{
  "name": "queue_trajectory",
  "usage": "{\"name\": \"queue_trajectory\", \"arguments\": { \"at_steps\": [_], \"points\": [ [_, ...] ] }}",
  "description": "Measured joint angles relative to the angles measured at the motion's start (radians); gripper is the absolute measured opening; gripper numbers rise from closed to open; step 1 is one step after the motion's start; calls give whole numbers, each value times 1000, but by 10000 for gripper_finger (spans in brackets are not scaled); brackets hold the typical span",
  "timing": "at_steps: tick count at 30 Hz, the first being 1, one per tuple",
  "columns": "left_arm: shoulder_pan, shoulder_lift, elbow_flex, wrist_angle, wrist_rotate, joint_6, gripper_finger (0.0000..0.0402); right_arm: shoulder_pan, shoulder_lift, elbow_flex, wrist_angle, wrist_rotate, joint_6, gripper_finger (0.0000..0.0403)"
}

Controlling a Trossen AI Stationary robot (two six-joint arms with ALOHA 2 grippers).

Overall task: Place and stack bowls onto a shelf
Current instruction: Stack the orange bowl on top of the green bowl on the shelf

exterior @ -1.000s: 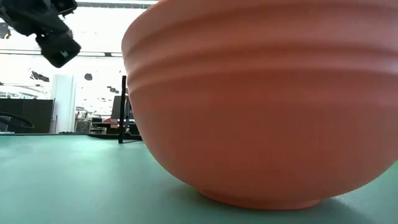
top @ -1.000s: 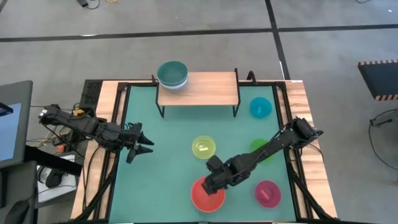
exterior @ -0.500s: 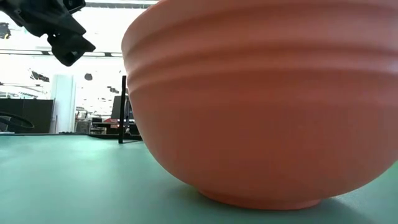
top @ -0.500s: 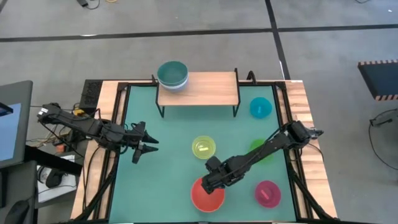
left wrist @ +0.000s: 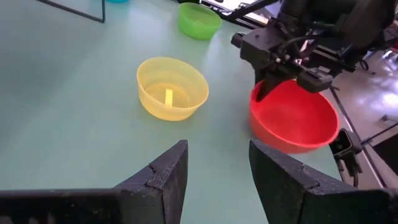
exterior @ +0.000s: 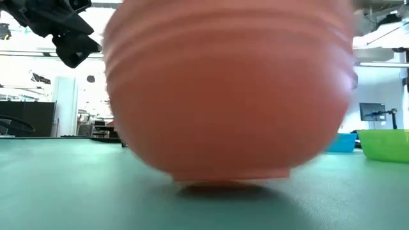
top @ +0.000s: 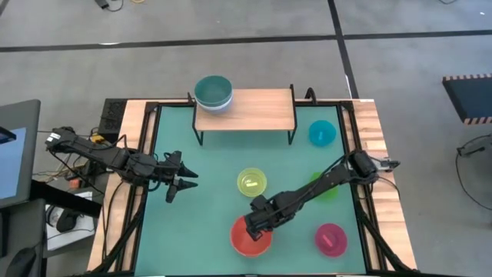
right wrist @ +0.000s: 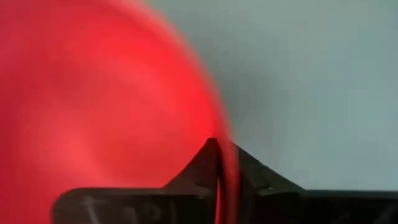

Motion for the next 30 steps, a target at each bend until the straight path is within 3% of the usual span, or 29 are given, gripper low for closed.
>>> {"name": "queue_trajectory", "arguments": {
  "at_steps": [2,9,17,30],
  "points": [
    [0,0,0,-1,0,0,155,-5,-4,0,-2,-7,4,23],
    [0,0,0,0,-37,1,155,-28,-47,5,-23,2,9,23],
    [0,12,0,12,-138,-64,155,-72,-62,82,-84,99,-15,24],
    [0,223,1,289,-17,-161,155,-143,-63,232,-138,245,-161,25]
  ]
}}
